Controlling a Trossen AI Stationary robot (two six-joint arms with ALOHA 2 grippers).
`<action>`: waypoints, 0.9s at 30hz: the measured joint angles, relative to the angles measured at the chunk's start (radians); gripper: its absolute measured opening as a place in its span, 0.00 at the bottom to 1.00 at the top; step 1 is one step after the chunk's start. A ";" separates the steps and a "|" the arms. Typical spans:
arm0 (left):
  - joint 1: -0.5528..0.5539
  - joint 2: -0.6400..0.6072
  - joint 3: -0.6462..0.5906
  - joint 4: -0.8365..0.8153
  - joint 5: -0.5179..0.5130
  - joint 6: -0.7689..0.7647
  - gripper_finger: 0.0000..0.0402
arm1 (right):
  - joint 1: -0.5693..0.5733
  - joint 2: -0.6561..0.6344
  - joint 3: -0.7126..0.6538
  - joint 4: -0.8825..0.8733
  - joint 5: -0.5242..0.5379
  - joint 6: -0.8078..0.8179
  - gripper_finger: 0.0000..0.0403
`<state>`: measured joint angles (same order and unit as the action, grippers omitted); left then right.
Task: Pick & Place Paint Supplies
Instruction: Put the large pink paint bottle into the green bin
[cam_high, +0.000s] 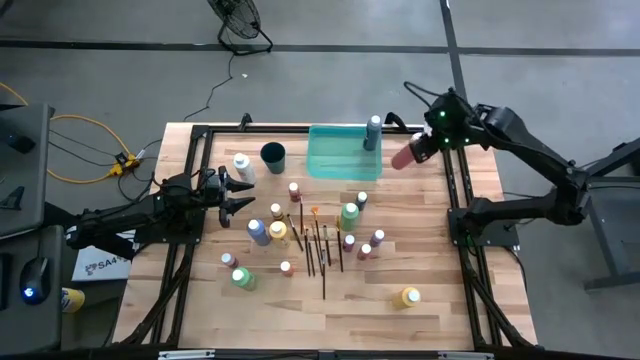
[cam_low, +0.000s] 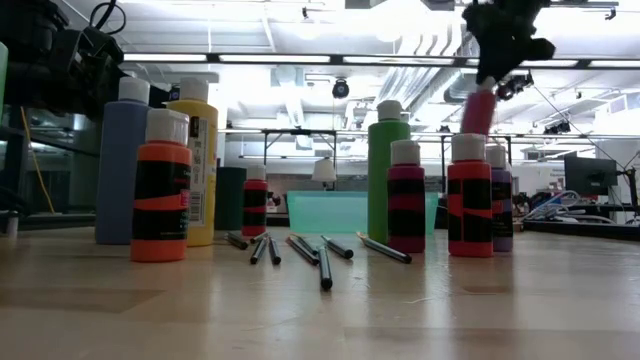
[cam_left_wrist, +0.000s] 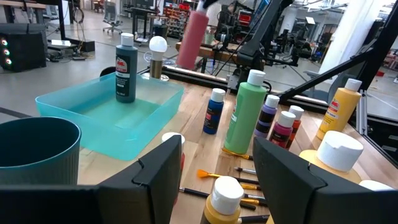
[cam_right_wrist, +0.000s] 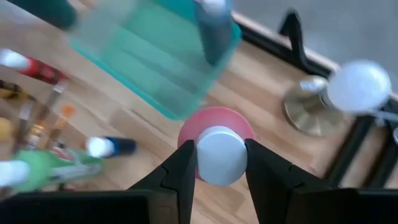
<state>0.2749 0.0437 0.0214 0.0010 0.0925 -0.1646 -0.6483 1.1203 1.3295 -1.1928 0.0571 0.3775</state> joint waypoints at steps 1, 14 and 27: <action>0.000 0.000 0.000 0.000 0.000 0.000 0.48 | 0.000 0.004 0.011 0.018 -0.013 -0.011 0.28; 0.000 0.000 0.000 0.000 0.000 0.000 0.48 | 0.002 0.265 0.192 0.072 -0.082 -0.112 0.27; 0.000 0.000 0.000 0.000 0.000 0.000 0.48 | 0.002 0.493 0.230 0.160 -0.065 -0.147 0.27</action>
<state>0.2749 0.0435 0.0212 0.0010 0.0927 -0.1646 -0.6460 1.6133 1.5593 -1.0324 -0.0076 0.2306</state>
